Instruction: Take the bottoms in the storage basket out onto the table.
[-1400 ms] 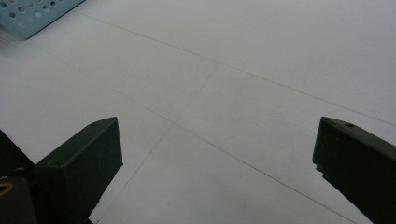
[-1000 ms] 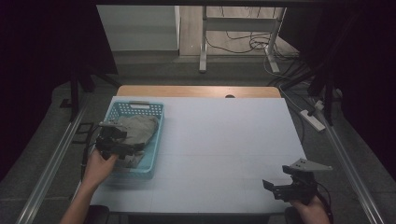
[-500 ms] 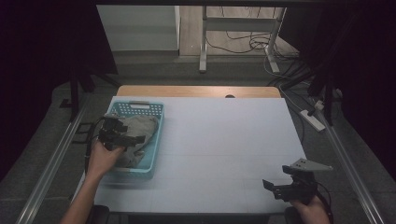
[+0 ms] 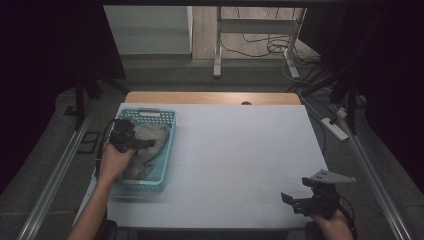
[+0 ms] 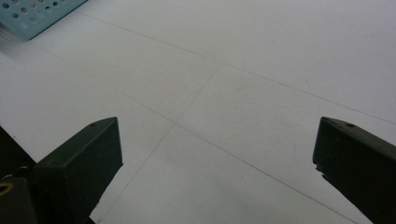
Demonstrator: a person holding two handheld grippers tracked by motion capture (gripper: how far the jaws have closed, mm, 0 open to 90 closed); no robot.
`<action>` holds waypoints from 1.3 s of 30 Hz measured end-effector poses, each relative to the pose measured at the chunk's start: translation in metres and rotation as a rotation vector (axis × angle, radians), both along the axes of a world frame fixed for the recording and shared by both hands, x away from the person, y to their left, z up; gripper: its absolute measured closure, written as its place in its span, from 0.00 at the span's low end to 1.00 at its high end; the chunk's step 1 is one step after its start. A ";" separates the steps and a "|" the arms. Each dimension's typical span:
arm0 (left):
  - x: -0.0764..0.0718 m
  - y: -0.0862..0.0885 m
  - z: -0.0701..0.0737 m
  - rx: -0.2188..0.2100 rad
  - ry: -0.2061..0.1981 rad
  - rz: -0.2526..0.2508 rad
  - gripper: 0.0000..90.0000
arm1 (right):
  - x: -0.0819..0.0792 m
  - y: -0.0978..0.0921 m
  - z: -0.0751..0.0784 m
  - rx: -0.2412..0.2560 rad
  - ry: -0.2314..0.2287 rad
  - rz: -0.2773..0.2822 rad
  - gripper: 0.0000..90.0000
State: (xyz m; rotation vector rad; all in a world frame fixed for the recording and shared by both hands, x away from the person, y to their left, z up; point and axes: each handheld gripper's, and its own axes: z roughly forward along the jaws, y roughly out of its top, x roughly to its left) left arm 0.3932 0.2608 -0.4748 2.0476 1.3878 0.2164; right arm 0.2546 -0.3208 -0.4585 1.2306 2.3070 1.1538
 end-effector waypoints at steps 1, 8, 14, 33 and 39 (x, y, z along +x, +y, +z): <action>0.000 0.000 0.000 0.000 0.000 0.000 0.00 | 0.000 0.000 0.000 0.000 0.000 0.000 0.02; 0.013 0.000 -0.007 0.030 0.023 0.026 0.00 | 0.000 0.000 0.000 0.001 0.001 0.003 0.02; 0.021 -0.003 -0.015 0.092 0.030 0.047 0.00 | 0.000 0.000 0.000 0.001 0.003 0.004 0.02; 0.036 -0.009 -0.038 0.145 0.164 0.046 0.00 | 0.000 0.001 0.000 -0.006 -0.002 0.010 0.02; 0.032 -0.013 -0.036 0.194 0.161 0.038 0.22 | -0.001 0.001 0.000 -0.010 -0.003 0.011 0.02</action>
